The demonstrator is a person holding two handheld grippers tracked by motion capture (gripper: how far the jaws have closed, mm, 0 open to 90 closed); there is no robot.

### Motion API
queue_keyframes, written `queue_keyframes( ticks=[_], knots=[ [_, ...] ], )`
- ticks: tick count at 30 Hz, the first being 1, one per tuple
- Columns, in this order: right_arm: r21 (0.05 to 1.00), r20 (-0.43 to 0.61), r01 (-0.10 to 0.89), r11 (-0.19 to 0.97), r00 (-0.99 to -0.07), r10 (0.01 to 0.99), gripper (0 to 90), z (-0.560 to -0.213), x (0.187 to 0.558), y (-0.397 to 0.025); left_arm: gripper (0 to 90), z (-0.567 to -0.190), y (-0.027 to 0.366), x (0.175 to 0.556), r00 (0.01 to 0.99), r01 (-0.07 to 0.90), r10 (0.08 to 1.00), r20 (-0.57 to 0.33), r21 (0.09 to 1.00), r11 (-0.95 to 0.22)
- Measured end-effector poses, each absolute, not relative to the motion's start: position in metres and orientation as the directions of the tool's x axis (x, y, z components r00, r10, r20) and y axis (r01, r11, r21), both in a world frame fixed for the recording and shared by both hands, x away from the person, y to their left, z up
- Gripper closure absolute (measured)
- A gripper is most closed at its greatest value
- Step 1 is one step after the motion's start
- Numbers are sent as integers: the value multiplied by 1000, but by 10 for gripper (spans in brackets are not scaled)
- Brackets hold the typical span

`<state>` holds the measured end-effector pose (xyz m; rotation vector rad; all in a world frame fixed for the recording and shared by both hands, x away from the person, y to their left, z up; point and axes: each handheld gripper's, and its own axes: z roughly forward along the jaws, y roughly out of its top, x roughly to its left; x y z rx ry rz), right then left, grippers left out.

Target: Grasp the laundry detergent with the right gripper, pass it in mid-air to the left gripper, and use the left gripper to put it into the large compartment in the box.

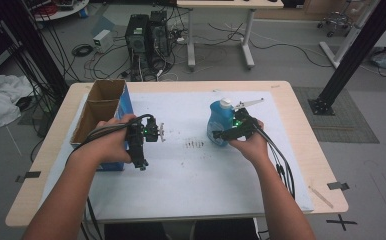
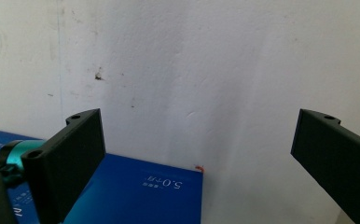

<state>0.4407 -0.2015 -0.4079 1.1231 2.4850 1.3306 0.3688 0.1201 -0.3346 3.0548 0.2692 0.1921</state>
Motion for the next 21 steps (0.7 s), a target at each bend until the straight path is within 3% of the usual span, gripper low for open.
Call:
queue_keyframes(
  ticks=[11,12,21],
  knots=[
    [802,212,527,283,-693,689,70,-411,438,-199,29,-337,123,369,977,173,180,113,75,-982],
    [818,207,512,264,-689,695,133,-412,436,-199,29,-338,123,369,977,174,182,111,78,-982],
    [831,174,492,259,-673,719,133,-417,434,-195,29,-339,123,370,978,172,179,109,75,-982]
  ],
)
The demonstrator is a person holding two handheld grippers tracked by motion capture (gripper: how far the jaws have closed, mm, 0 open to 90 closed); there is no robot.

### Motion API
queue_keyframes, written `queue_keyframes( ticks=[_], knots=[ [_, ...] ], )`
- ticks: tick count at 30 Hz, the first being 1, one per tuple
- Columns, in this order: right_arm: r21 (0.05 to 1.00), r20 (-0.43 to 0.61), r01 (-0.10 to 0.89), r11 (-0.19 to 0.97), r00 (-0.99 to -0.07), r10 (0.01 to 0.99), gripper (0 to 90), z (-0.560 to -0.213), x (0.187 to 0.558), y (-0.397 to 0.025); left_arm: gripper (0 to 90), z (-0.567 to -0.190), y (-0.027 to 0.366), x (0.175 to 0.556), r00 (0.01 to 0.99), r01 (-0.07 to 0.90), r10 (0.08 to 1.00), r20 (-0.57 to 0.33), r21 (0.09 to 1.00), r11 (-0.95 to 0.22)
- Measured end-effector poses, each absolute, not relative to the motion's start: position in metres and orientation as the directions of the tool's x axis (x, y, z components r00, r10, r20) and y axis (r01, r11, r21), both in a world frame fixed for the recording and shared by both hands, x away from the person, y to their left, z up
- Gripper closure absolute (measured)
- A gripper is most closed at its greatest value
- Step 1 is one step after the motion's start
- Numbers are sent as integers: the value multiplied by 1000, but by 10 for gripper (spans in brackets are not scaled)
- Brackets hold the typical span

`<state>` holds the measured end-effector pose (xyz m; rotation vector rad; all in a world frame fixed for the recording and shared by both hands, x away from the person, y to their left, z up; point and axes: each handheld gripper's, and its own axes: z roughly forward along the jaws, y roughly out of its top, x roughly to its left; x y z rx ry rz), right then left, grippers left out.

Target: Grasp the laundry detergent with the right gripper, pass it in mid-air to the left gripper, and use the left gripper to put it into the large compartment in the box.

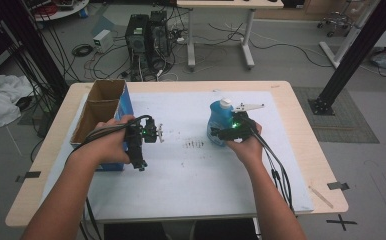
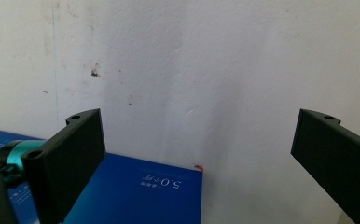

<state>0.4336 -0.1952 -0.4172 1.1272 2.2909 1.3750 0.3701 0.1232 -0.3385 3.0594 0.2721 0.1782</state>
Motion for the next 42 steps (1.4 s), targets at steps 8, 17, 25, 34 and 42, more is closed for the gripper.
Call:
queue_keyframes(
  ticks=[8,17,25,34,42],
  knots=[
    [847,145,467,253,-662,736,150,-419,432,-193,29,-342,123,372,978,174,181,104,74,-982],
    [862,110,438,255,-653,749,180,-420,429,-190,29,-342,125,373,978,178,185,100,71,-981],
    [875,82,407,262,-658,749,246,-421,426,-189,29,-343,125,373,978,179,185,97,71,-981],
    [881,80,400,253,-653,753,282,-423,426,-189,29,-344,125,374,978,179,185,97,66,-982],
    [888,71,387,250,-651,756,328,-424,425,-188,29,-344,123,375,979,176,182,94,69,-982]
  ],
)
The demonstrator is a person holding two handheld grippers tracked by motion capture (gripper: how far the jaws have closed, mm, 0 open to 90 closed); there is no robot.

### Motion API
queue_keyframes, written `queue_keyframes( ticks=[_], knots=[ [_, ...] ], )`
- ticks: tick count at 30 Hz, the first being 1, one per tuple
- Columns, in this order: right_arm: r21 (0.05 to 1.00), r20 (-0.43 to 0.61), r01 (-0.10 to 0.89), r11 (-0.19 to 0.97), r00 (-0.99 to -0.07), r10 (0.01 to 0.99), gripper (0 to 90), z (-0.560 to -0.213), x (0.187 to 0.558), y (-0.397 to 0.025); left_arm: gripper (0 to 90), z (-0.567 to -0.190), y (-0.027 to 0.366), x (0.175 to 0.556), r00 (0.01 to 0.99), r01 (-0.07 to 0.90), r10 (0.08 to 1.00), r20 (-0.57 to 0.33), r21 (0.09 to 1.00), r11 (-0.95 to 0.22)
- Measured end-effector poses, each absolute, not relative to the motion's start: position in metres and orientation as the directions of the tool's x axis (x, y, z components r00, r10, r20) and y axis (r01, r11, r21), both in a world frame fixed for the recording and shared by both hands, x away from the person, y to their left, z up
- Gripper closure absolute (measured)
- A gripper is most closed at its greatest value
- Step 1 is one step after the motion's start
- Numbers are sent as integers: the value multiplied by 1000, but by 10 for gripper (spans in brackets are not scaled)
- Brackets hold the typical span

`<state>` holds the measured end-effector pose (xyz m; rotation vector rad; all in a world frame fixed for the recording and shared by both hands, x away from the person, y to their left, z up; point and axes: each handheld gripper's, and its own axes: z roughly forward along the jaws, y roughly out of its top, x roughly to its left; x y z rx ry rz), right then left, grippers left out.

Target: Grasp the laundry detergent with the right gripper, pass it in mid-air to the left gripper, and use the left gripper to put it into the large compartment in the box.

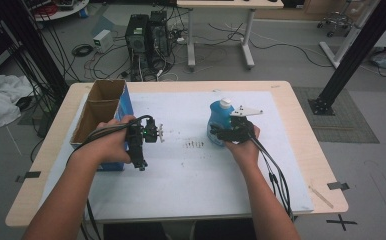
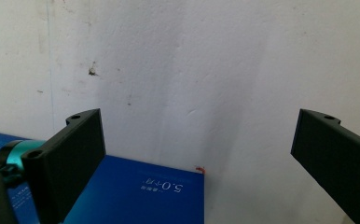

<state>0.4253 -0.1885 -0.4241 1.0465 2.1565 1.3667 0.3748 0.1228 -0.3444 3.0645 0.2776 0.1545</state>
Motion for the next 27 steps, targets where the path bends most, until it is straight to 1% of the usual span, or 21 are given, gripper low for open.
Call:
queue_keyframes(
  ticks=[16,23,27],
  knots=[
    [891,57,374,258,-656,753,362,-426,425,-187,29,-345,123,375,978,180,187,95,72,-981],
    [895,47,362,259,-656,753,416,-427,424,-187,29,-346,124,374,977,181,188,100,71,-981],
    [899,42,355,258,-657,753,430,-428,424,-187,29,-346,125,374,977,182,189,100,66,-981]
  ],
)
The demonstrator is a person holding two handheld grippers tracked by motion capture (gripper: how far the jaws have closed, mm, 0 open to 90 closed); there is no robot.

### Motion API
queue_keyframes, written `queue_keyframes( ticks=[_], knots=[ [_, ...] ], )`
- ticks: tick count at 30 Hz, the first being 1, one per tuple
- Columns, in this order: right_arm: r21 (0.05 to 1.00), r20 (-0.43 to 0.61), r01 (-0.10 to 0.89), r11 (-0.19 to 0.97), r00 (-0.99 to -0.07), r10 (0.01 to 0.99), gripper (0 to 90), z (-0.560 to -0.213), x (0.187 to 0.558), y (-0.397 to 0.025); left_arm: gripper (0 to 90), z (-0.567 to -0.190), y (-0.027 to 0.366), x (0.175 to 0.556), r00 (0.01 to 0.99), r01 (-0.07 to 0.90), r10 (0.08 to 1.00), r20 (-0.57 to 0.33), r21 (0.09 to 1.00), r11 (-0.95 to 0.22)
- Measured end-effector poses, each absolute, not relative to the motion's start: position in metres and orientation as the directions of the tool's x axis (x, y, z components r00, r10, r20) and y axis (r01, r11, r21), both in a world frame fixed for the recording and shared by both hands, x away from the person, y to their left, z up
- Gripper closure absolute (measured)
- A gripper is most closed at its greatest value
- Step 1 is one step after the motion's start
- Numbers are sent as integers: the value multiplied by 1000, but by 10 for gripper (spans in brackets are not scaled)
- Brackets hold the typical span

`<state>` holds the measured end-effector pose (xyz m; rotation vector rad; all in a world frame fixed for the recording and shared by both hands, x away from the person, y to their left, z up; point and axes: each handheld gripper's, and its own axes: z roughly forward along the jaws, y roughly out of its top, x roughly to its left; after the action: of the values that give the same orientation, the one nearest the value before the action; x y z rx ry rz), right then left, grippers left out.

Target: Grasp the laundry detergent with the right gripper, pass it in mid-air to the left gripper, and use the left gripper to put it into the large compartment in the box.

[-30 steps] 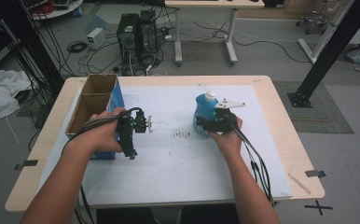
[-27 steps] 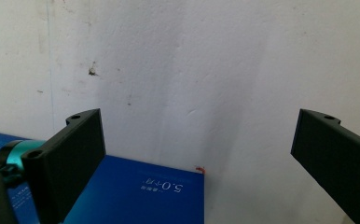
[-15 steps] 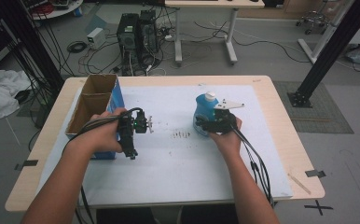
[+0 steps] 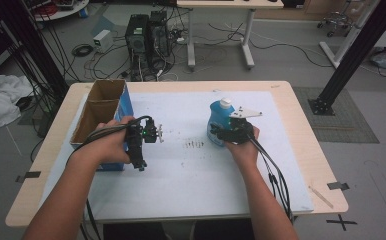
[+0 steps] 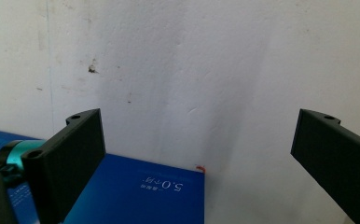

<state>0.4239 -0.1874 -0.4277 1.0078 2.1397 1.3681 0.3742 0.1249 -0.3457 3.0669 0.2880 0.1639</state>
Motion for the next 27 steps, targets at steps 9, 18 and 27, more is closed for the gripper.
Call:
queue_keyframes(
  ticks=[9,18,27],
  knots=[
    [906,39,340,250,-659,752,455,-429,423,-188,29,-346,123,374,977,180,186,103,69,-981],
    [909,34,325,260,-681,731,458,-422,419,-192,29,-343,121,376,977,177,184,106,69,-982],
    [912,14,296,284,-714,700,458,-406,409,-201,29,-328,111,375,977,169,177,121,70,-983]
  ],
)
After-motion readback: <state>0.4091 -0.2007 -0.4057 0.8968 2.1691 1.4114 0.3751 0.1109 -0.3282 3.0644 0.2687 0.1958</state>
